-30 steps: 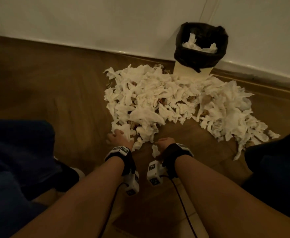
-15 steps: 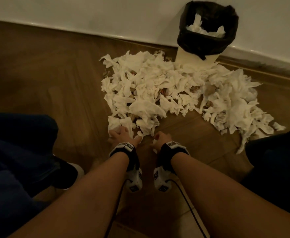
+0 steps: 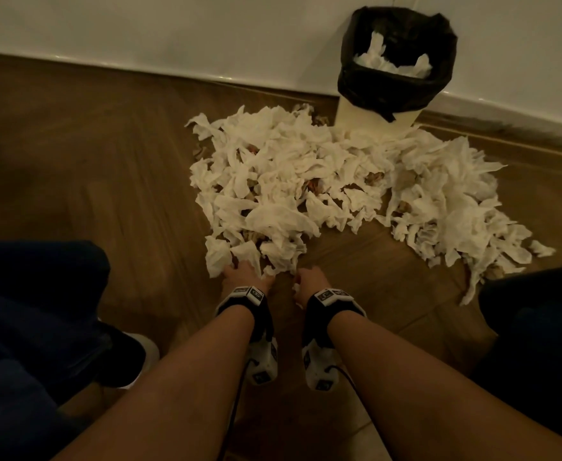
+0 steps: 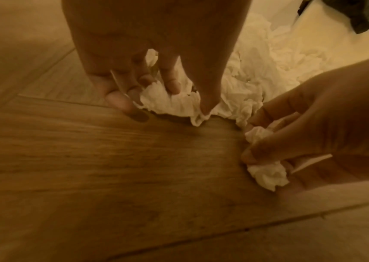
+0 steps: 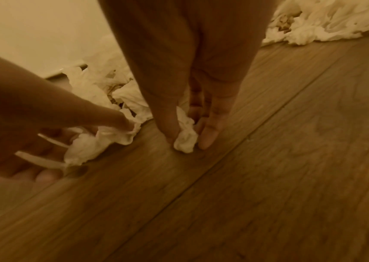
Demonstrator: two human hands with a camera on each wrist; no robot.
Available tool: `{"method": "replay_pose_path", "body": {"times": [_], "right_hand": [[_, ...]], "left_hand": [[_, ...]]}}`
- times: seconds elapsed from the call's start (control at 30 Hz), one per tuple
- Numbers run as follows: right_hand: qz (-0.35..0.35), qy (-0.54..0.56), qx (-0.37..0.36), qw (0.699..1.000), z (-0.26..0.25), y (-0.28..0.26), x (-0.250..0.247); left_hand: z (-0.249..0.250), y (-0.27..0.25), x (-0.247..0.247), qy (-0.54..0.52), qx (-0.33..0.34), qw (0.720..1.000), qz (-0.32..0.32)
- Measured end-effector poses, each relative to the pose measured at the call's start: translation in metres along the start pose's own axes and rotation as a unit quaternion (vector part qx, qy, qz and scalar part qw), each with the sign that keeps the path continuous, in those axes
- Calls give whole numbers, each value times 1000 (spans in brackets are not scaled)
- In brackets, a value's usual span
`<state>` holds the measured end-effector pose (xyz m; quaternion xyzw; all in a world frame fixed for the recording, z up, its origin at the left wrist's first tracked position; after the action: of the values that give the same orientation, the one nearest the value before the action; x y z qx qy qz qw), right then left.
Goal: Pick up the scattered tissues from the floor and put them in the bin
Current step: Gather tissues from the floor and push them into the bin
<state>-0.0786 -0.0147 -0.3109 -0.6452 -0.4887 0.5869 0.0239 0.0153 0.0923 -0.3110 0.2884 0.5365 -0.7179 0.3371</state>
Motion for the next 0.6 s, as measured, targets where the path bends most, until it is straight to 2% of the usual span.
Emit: {"method": "replay_pose_path", "body": {"times": [0.13, 0.3, 0.43, 0.6], "right_hand": [[2, -18, -8, 1000, -2, 1, -3], [10, 11, 10, 1000, -1, -1, -11], [56, 81, 42, 994, 9, -6, -21], [94, 131, 65, 985, 23, -13, -43]], "left_hand": [[6, 1, -3, 0, 45, 999, -4], [5, -1, -6, -48, 24, 998, 9], [-3, 0, -11, -116, 28, 992, 41], [-4, -8, -27, -89, 29, 994, 62]]}}
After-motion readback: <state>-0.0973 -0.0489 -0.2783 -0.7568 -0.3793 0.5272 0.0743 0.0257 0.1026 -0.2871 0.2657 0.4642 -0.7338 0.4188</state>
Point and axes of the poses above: each hand's wrist, its own y-axis towards the middle knuckle, its own x-axis out of the palm, z = x × y, the point moved 1 cm from there along y, towards the middle knuckle, and after that the axes turned 9 degrees about z, right-handed, at the moved point
